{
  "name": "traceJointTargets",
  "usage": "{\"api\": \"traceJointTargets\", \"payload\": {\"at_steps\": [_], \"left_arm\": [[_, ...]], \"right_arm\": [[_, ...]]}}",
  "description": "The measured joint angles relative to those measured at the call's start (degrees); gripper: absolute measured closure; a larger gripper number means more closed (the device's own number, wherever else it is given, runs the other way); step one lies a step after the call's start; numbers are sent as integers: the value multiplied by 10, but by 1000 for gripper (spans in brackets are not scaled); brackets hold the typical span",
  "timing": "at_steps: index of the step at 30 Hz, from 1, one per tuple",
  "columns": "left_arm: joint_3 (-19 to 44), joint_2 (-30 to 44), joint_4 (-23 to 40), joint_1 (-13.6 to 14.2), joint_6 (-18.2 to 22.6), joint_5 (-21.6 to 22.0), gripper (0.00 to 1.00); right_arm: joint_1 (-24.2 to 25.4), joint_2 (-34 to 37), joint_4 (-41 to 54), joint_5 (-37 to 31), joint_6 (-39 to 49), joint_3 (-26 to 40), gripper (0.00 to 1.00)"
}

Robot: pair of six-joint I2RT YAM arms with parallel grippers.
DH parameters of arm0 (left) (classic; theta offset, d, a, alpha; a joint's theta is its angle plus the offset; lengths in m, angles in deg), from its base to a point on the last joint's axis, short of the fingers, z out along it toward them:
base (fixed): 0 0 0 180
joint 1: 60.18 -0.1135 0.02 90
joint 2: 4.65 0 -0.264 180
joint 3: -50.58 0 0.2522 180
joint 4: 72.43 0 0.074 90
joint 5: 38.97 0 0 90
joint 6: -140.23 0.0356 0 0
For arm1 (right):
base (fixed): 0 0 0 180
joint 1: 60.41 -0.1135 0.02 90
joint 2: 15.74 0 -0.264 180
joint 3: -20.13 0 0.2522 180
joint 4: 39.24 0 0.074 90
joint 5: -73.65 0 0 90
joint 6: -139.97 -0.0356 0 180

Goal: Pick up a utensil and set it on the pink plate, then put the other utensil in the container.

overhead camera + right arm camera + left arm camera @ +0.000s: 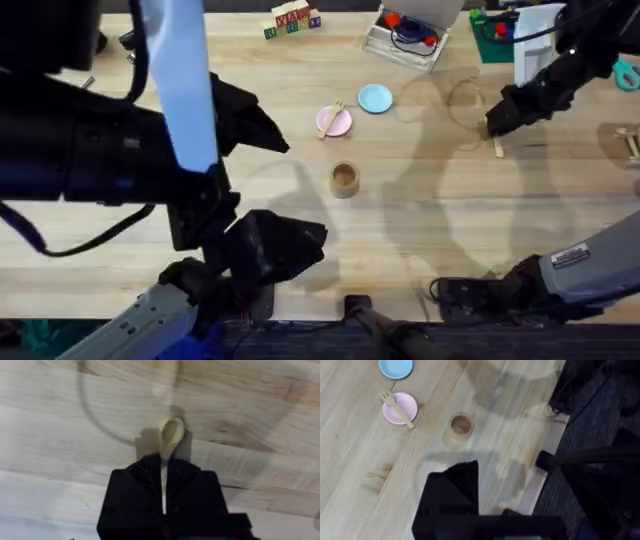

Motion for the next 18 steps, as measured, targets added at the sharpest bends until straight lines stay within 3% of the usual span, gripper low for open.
{"api": "traceJointTargets", "payload": {"at_steps": [18], "left_arm": [[0,0,0,0,0,0,8]], "right_arm": [[0,-7,74,0,1,53,973]]}}
